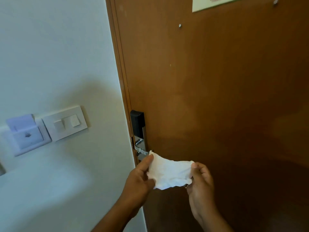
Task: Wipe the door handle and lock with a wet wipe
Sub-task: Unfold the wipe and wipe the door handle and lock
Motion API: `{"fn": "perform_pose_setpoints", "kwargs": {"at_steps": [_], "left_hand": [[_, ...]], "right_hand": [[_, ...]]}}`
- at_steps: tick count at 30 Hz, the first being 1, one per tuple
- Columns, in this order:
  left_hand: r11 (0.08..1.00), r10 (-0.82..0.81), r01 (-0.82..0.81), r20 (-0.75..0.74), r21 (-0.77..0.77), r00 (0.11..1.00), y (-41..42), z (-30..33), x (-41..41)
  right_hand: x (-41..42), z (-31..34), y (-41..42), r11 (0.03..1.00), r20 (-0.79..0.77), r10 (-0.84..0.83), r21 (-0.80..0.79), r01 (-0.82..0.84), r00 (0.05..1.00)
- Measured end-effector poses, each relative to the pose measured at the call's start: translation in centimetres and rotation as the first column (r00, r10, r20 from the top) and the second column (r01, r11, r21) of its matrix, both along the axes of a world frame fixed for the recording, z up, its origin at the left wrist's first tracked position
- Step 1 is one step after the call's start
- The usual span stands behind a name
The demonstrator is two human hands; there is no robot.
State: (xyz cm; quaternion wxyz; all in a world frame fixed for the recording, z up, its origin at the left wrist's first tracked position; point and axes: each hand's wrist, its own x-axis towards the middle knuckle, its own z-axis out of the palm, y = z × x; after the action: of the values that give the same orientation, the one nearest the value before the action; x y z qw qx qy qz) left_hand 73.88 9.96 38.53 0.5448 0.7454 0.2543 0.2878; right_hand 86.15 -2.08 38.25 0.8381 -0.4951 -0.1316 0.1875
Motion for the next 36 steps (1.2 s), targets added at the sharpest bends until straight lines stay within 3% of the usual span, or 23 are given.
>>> {"fn": "perform_pose_setpoints", "kwargs": {"at_steps": [3, 7, 10, 12, 15, 22, 25, 27, 33, 34, 36], "left_hand": [[0.985, -0.159, 0.159, 0.007, -0.074, 0.987, 1.3, -0.6, 0.4], [0.879, -0.004, 0.061, 0.12, -0.474, 0.993, 3.2, 0.4, 1.7], [0.819, 0.021, -0.02, -0.005, -0.573, 1.0, 5.2, 0.6, 3.4], [0.745, -0.06, -0.011, -0.083, -0.666, 0.995, 6.6, 0.2, 4.0], [0.654, -0.263, 0.128, -0.065, -0.746, 0.963, 8.8, -0.2, 3.7], [0.766, -0.305, 0.294, 0.079, -0.572, 0.949, 16.6, -0.5, 2.1], [0.869, -0.365, 0.346, 0.012, -0.353, 0.931, 19.4, -1.4, 1.0], [0.924, -0.373, 0.358, -0.116, -0.132, 0.921, 21.0, -2.2, 1.0], [0.881, -0.294, 0.395, -0.355, 0.259, 0.887, 24.0, -3.7, 3.1], [0.865, -0.257, 0.392, -0.394, 0.314, 0.882, 24.5, -3.7, 3.7], [0.832, -0.191, 0.391, -0.458, 0.393, 0.868, 25.1, -3.7, 4.7]], "right_hand": [[1.7, -0.3, 1.0, 1.0, -0.001, 0.01, -0.009, -0.01, 1.0], [2.6, -1.0, 3.1, 0.994, 0.08, 0.018, -0.105, -0.01, 0.997], [2.7, -1.0, 5.2, 0.992, 0.106, 0.046, -0.125, -0.033, 0.993], [2.6, -0.9, 6.5, 0.994, 0.09, 0.048, -0.097, -0.04, 0.995], [2.3, -0.8, 8.6, 0.997, 0.093, 0.044, -0.073, -0.038, 0.995], [0.4, -1.1, 14.8, 0.961, 0.125, -0.193, -0.177, 0.213, 0.973], [-0.8, -2.2, 16.9, 0.895, 0.163, -0.319, -0.273, 0.354, 0.934], [-1.4, -2.9, 17.9, 0.853, 0.237, -0.353, -0.316, 0.416, 0.905], [-0.3, -2.3, 19.5, 0.74, 0.524, -0.274, -0.421, 0.525, 0.806], [0.2, -1.9, 19.8, 0.677, 0.587, -0.206, -0.493, 0.547, 0.783], [0.8, -1.5, 19.9, 0.447, 0.692, 0.03, -0.655, 0.609, 0.721]]}}
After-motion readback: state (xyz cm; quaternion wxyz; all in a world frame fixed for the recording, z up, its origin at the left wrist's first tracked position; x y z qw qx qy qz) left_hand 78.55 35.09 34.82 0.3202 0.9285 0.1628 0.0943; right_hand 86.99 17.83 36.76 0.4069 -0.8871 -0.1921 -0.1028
